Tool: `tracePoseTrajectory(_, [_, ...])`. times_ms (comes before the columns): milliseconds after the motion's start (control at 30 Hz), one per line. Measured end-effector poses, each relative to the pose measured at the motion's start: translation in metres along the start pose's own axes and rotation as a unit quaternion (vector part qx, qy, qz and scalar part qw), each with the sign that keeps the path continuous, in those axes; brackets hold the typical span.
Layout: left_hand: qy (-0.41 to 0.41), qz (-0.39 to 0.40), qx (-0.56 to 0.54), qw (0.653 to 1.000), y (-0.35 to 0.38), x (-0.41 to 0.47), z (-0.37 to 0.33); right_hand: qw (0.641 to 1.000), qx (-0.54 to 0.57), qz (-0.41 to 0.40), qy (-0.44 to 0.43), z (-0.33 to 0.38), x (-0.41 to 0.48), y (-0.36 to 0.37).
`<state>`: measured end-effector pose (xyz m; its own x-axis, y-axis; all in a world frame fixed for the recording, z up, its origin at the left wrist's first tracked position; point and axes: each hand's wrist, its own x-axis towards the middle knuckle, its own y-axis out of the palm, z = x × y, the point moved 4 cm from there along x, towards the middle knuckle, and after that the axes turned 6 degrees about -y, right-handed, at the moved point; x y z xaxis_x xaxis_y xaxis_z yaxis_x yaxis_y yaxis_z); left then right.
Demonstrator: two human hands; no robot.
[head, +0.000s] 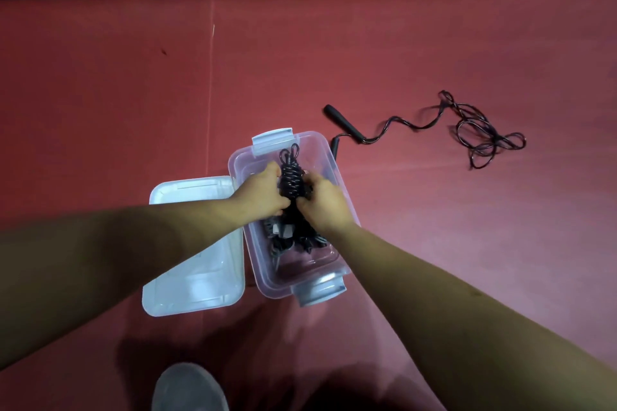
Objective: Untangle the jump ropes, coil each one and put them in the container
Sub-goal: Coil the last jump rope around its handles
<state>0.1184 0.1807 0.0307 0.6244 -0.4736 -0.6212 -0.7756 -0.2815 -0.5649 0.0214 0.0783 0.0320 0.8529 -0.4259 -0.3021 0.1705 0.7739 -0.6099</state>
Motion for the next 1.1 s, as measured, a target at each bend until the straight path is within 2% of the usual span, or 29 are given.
tracePoseTrajectory(67, [-0.015, 0.027, -0.030, 0.999, 0.007, 0.004, 0.003, 1.000, -0.029, 0.004, -0.002, -0.007, 0.004, 0.004])
tracePoseTrajectory(267, [0.013, 0.054, 0.092, 0.994, 0.008, 0.003, -0.008, 0.996, -0.089, 0.022, -0.015, -0.006, 0.002, 0.007])
tracePoseTrajectory(400, [0.037, -0.025, 0.204, 0.978, -0.022, -0.004, -0.028, 0.995, -0.084, 0.018, -0.058, 0.010, -0.009, -0.033])
tracePoseTrajectory(500, [0.077, -0.064, 0.184, 0.978, -0.047, -0.014, -0.062, 0.993, -0.082, -0.049, -0.074, 0.007, -0.012, -0.093])
tracePoseTrajectory(667, [0.174, -0.082, 0.216, 0.957, -0.039, -0.017, -0.139, 0.983, -0.139, -0.120, 0.001, -0.055, -0.016, -0.179])
tracePoseTrajectory(833, [0.199, -0.045, 0.280, 0.938, 0.006, 0.014, -0.194, 0.975, -0.175, -0.117, 0.064, -0.113, -0.021, -0.219])
tracePoseTrajectory(967, [0.142, -0.036, 0.376, 0.915, 0.032, 0.057, -0.203, 0.975, -0.190, -0.093, 0.072, -0.143, 0.005, -0.218])
tracePoseTrajectory(1100, [-0.006, 0.017, 0.471, 0.882, 0.058, 0.100, -0.188, 0.980, -0.176, -0.076, 0.048, -0.151, 0.053, -0.193])
